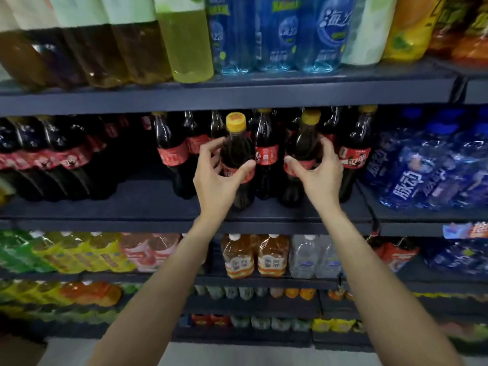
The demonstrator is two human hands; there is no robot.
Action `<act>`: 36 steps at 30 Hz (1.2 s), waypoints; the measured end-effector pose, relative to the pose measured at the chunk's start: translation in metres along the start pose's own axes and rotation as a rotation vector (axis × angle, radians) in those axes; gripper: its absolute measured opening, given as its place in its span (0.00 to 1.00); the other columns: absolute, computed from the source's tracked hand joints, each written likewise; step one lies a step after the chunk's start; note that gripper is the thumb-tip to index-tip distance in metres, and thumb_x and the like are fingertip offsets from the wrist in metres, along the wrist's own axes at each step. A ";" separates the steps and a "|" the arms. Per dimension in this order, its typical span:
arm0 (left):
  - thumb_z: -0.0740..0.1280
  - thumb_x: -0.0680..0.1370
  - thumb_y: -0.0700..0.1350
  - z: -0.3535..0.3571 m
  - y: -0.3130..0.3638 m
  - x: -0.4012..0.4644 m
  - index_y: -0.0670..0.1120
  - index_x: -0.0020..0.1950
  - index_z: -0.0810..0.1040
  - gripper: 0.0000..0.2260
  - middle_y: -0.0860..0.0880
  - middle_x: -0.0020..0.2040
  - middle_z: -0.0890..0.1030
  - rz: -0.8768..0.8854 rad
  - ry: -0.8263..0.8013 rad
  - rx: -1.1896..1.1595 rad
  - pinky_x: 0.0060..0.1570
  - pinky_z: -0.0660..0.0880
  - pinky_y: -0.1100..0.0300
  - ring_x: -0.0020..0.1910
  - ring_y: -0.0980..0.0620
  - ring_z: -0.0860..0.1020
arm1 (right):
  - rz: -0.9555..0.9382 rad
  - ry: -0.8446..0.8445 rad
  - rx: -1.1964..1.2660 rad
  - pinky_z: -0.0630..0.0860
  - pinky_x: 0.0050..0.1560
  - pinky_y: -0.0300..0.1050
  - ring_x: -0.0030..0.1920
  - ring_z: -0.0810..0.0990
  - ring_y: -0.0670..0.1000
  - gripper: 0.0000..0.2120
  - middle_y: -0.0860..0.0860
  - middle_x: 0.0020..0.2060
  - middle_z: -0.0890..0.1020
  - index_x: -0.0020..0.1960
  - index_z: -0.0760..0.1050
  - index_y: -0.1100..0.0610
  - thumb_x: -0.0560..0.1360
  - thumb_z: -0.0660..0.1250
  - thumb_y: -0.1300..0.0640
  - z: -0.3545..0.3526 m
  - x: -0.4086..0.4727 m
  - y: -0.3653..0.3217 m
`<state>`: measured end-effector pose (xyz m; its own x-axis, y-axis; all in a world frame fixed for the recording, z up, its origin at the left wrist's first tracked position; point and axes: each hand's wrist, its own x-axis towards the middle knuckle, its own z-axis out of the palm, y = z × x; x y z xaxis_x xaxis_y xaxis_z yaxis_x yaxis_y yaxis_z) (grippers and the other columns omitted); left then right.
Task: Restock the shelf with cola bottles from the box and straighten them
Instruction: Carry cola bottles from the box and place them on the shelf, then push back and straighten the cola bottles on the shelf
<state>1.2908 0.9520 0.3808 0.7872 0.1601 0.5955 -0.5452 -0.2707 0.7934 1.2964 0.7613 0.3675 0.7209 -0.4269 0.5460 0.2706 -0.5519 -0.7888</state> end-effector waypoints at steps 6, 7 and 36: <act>0.76 0.67 0.56 0.014 -0.029 0.023 0.58 0.60 0.69 0.25 0.63 0.56 0.74 -0.070 -0.020 -0.001 0.61 0.75 0.56 0.58 0.60 0.76 | 0.009 -0.048 -0.153 0.67 0.65 0.46 0.68 0.70 0.53 0.43 0.52 0.68 0.72 0.75 0.55 0.51 0.68 0.75 0.45 0.016 -0.005 0.009; 0.76 0.67 0.57 0.016 -0.033 0.027 0.57 0.60 0.70 0.25 0.63 0.55 0.74 -0.080 -0.014 0.006 0.60 0.75 0.56 0.57 0.59 0.76 | 0.032 -0.052 -0.157 0.65 0.64 0.42 0.69 0.69 0.52 0.45 0.52 0.69 0.70 0.76 0.53 0.52 0.68 0.75 0.46 0.018 -0.011 0.010; 0.70 0.76 0.46 -0.114 -0.066 -0.022 0.49 0.70 0.70 0.23 0.57 0.55 0.78 -0.023 -0.469 0.443 0.55 0.78 0.55 0.54 0.58 0.78 | -0.394 -0.455 -0.283 0.79 0.44 0.47 0.48 0.81 0.49 0.14 0.48 0.48 0.82 0.61 0.76 0.55 0.77 0.64 0.57 0.032 -0.094 -0.053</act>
<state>1.2768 1.0744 0.3293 0.8943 -0.2343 0.3811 -0.4350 -0.6543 0.6186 1.2346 0.8534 0.3495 0.8165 0.1557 0.5559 0.4357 -0.7979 -0.4165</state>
